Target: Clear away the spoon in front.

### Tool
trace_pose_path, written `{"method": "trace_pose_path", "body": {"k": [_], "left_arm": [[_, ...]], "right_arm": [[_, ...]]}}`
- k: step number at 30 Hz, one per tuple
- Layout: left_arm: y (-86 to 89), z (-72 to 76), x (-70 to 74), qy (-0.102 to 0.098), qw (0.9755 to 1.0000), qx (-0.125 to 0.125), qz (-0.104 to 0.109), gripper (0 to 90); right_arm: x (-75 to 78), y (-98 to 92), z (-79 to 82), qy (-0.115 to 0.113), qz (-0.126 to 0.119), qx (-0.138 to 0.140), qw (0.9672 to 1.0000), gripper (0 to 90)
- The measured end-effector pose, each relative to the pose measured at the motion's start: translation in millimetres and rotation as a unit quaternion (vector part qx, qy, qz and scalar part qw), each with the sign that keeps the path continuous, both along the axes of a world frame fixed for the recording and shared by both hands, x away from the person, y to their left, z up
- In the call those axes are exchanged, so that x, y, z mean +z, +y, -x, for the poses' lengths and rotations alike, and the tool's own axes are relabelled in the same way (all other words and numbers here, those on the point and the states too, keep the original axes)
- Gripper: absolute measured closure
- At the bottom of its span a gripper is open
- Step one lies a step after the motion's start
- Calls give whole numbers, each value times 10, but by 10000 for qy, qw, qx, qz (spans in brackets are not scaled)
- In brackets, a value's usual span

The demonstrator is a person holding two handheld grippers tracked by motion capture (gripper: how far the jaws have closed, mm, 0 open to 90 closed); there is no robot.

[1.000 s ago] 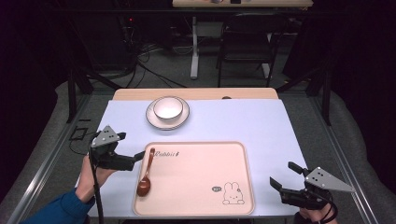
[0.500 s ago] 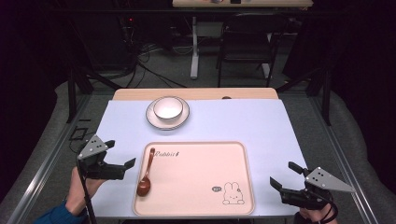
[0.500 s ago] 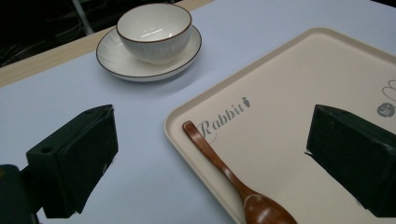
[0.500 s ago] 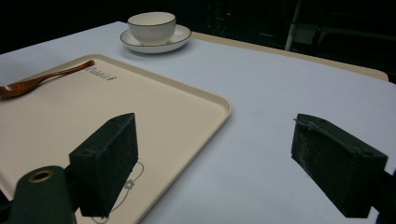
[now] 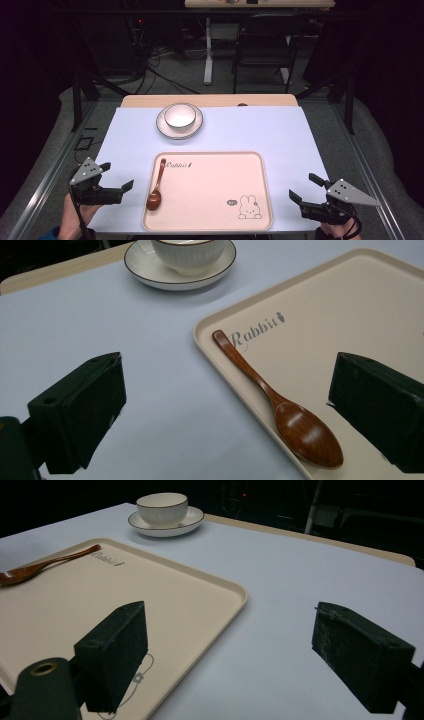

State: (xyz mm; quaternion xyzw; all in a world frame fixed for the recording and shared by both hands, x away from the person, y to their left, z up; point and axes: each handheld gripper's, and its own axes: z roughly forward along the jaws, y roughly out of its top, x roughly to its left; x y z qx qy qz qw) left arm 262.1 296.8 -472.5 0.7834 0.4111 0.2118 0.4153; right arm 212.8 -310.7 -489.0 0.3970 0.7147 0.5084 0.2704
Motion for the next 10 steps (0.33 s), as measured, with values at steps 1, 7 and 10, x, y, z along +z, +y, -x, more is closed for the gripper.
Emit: {"method": "trace_pose_path", "body": {"k": [1,7,10], "left_arm": [[9,12,-19,15,10000,11,54,18],[-16,6,-147,327,9994,-57,32,19],[-28,-17,-168,356,9994,-43,-30,21]], "right_arm": [[0,2,0,6,-6,-4,10000,137],[0,2,0,5,3,-3,10000,137],[-1,0,0,2,1,3,10000,137]]}}
